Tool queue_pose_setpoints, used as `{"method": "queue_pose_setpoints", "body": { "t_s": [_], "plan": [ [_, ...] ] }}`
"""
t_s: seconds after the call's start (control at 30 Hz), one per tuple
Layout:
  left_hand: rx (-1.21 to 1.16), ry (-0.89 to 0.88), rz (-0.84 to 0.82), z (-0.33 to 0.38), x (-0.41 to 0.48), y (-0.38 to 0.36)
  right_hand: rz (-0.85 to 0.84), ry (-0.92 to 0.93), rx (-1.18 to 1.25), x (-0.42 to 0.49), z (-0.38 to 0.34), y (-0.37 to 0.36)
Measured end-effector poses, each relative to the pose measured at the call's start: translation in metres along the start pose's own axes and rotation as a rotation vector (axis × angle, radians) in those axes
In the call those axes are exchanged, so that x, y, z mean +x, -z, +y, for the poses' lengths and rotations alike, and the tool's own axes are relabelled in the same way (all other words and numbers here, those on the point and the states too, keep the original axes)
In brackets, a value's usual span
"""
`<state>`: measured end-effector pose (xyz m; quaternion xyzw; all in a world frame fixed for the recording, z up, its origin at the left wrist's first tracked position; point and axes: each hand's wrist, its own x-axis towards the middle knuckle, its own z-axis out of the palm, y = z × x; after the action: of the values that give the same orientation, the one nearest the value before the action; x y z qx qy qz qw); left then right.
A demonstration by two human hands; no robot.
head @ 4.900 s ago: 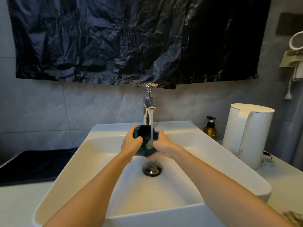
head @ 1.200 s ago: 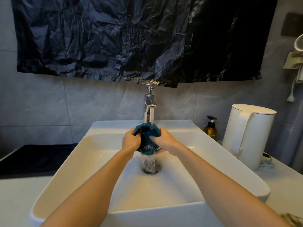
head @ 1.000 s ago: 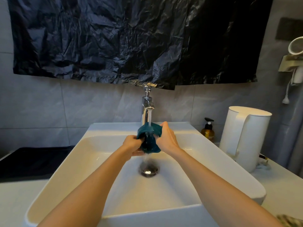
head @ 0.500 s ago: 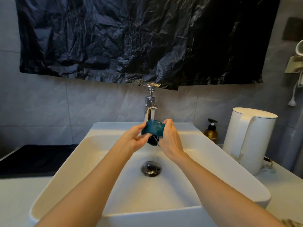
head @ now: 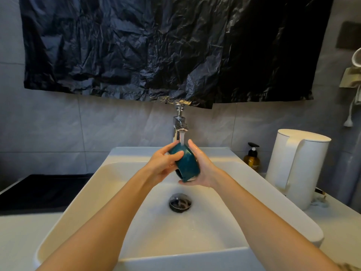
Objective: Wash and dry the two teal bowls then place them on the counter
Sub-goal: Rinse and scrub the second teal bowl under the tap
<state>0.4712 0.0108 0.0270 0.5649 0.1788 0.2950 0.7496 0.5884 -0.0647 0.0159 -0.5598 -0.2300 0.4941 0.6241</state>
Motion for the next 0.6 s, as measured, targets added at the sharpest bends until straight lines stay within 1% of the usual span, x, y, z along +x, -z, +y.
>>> {"method": "queue_pose_setpoints", "body": {
  "t_s": [0.1, 0.2, 0.33, 0.4, 0.5, 0.53, 0.6],
  "plan": [
    [0.159, -0.008, -0.043, -0.007, -0.001, -0.005, 0.033, -0.050, -0.019, -0.003, 0.003, 0.000],
    [0.141, -0.028, -0.003, -0.013, 0.002, -0.010, 0.075, -0.037, -0.012, 0.002, 0.006, -0.001],
    [0.115, -0.073, 0.145, -0.025, 0.002, -0.028, 0.155, 0.048, -0.002, 0.016, 0.015, -0.008],
    [0.143, -0.101, 0.258, -0.029, 0.005, -0.038, 0.217, 0.096, -0.034, 0.020, 0.020, -0.014],
    [0.171, -0.153, 0.423, -0.029, 0.014, -0.039, 0.240, 0.160, -0.007, 0.026, 0.023, -0.023],
    [0.185, -0.162, 0.444, -0.028, 0.015, -0.037, 0.245, 0.178, -0.028, 0.027, 0.024, -0.025],
    [0.295, -0.227, 0.412, -0.034, 0.013, -0.034, 0.254, 0.154, -0.028, 0.024, 0.023, -0.026]
  ]
}}
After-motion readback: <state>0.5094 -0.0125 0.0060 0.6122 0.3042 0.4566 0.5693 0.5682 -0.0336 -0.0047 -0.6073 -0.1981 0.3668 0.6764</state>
